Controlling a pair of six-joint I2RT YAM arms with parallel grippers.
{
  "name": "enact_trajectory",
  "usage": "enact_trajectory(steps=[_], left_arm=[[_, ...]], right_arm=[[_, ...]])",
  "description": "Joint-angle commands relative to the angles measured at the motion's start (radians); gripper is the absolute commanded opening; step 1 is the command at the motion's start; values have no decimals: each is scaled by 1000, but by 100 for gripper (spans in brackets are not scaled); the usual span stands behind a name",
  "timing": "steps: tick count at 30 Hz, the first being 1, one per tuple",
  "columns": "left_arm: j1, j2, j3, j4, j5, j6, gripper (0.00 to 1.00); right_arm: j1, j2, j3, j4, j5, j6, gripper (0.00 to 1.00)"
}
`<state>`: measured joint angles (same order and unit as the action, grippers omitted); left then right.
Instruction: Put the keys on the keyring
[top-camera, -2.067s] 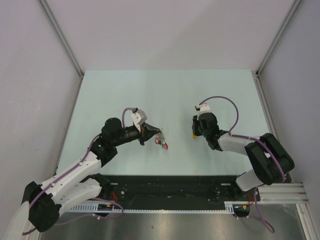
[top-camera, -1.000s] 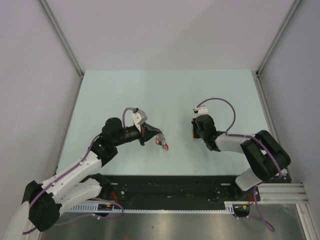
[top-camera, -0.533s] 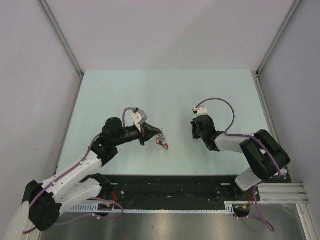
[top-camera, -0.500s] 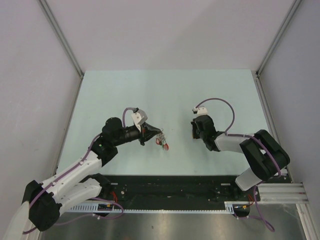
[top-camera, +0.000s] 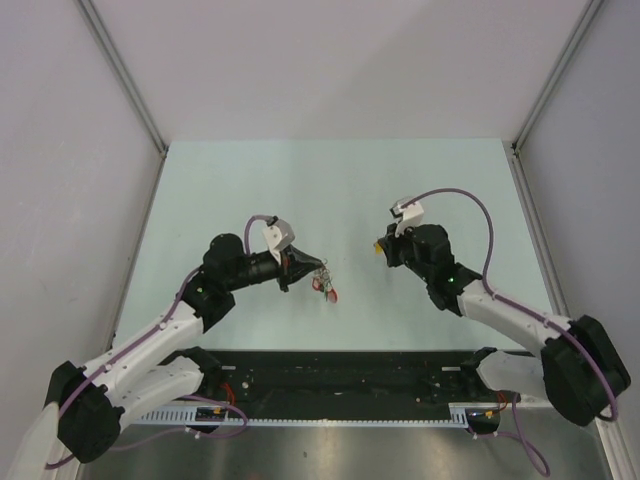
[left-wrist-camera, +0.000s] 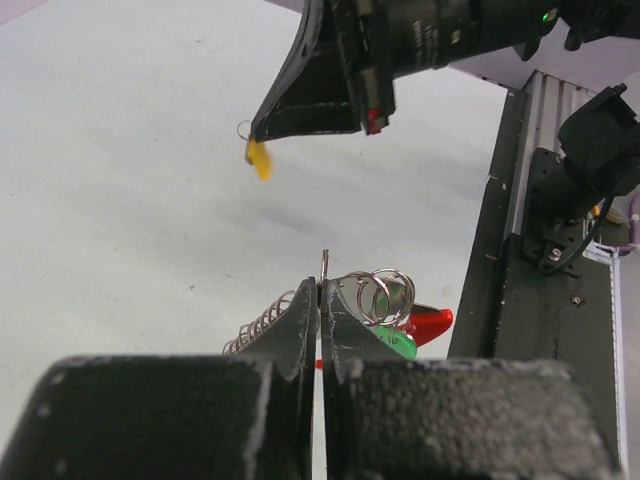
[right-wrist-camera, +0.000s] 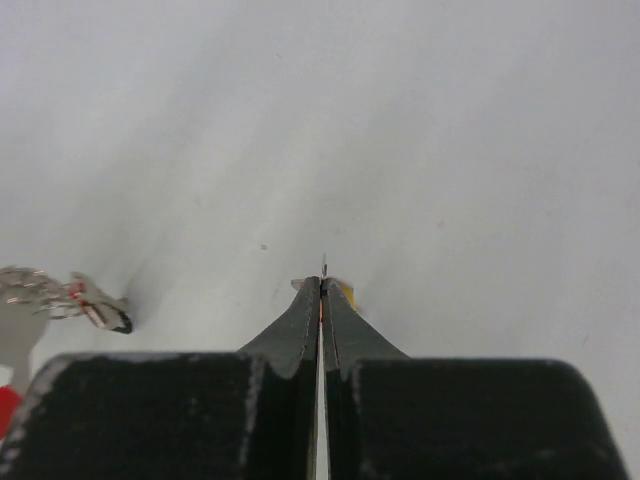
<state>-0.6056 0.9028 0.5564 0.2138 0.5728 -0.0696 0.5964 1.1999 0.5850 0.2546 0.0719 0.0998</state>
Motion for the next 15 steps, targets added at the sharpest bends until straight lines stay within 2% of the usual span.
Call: enact_trajectory(steps=[1,6,12,15], left_arm=[[38,-22,83,32,105,33,0],[85,16,175,-7,244,67,0],[101,82,272,-99,360,160,0],[101,91,269,-116,403,201,0]], right_arm=[[8,-147,30,-21,-173,-87,0],[9,-285,52,-55,-337,-149,0],[39,-319,85,-75,-518,-195,0],[92,-321,88,-75,-537,-242,0]])
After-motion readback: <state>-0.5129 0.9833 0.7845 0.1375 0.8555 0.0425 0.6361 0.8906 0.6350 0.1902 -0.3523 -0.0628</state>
